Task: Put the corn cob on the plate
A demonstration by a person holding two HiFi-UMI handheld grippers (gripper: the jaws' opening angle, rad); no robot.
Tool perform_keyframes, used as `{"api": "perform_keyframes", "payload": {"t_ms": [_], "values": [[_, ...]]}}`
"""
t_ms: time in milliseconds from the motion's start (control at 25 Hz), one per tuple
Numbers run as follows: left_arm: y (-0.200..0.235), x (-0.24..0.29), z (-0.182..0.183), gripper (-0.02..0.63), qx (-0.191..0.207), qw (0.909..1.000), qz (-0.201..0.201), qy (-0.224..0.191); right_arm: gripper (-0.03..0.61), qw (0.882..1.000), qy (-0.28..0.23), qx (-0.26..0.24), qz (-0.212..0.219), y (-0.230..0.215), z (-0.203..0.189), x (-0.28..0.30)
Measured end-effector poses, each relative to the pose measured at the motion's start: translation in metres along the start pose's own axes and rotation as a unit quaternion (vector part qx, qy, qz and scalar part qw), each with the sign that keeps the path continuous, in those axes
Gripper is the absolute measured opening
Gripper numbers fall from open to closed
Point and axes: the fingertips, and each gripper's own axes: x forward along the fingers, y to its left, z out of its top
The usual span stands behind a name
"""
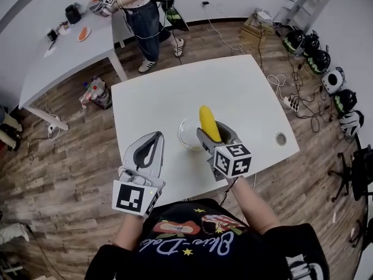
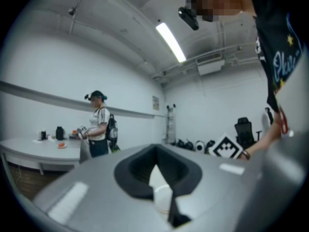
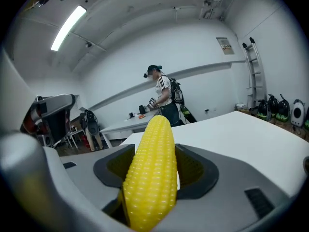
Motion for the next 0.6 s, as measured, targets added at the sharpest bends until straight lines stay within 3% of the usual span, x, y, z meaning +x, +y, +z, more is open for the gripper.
{"api": "perform_keyframes", "payload": {"t_ms": [280, 600], "values": [[0.024, 0.003, -0.022, -0.002, -0.001, 0.9983, 0.039, 0.043, 0.27, 0.997, 0.08, -0.015, -0.007, -0.018, -0.035, 0.052], [0.047, 0.003, -0.03, -0.002, -0.028, 0.9972, 0.051, 0.047, 0.27, 0.989, 0.141, -0.037, -0.017, -0.022, -0.063, 0.078]]}}
